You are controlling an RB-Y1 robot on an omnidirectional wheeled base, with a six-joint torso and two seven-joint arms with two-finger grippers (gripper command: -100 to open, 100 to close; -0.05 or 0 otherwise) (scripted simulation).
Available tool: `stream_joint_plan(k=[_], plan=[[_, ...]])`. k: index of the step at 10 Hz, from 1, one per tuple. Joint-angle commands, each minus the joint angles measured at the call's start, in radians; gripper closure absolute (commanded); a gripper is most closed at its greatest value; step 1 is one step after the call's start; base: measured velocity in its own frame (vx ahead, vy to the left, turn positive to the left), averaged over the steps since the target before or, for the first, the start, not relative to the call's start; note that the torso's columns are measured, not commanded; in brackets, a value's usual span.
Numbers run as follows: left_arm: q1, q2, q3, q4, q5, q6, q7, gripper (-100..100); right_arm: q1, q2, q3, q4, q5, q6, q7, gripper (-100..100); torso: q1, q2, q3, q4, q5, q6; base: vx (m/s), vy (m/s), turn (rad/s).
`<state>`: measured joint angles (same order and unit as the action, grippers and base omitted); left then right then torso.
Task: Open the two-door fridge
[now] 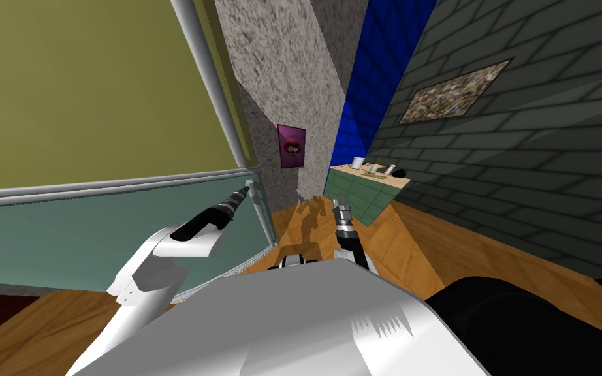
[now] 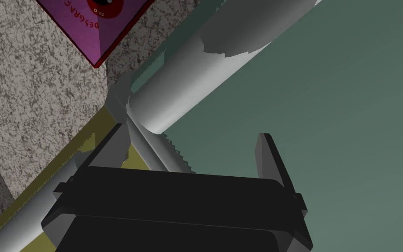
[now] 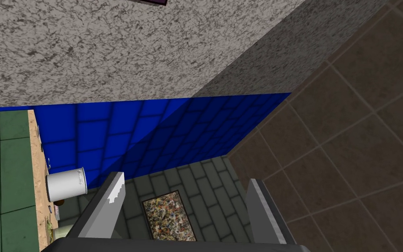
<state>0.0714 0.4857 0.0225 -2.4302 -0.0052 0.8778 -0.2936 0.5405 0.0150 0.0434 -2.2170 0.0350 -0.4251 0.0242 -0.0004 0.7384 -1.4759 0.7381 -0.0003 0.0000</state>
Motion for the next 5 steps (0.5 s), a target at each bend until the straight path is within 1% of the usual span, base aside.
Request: stream_joint_plan(k=[1, 2, 3, 4, 5], plan=[[-0.022, -0.002, 0.032, -0.005, -0.014, 0.016, 0.004, -100, 0.000, 0.000, 0.000, 0.000, 0.000, 0.000, 0.000, 0, 0.000, 0.001, 0.000, 0.000, 0.000, 0.000, 0.232, -0.112, 0.034], [-0.011, 0.001, 0.028, -0.005, -0.006, 0.005, 0.004, -100, 0.000, 0.000, 0.000, 0.000, 0.000, 0.000, 0.000, 0, 0.000, -0.001, -0.001, 0.000, 0.000, 0.001, 0.096, -0.055, 0.022], [-0.019, 0.008, 0.035, -0.021, -0.003, 0.031, 0.003, -100, 0.000, 0.000, 0.000, 0.000, 0.000, 0.000, 0.000, 0, 0.004, 0.001, 0.000, 0.000, 0.001, 0.001, 0.131, -0.004, -0.026], [-0.017, 0.004, 0.031, -0.014, -0.005, 0.019, 0.003, -100, 0.000, 0.000, 0.000, 0.000, 0.000, 0.000, 0.000, 0, 0.006, -0.001, -0.001, 0.000, 0.002, 0.000, 0.083, 0.001, -0.005], [-0.018, 0.005, 0.032, -0.015, -0.005, 0.022, 0.003, 100, 0.000, 0.000, 0.000, 0.000, 0.000, 0.000, 0.000, 0, 0.003, 0.001, 0.001, 0.000, 0.001, 0.000, 0.013, 0.000, 0.005]])
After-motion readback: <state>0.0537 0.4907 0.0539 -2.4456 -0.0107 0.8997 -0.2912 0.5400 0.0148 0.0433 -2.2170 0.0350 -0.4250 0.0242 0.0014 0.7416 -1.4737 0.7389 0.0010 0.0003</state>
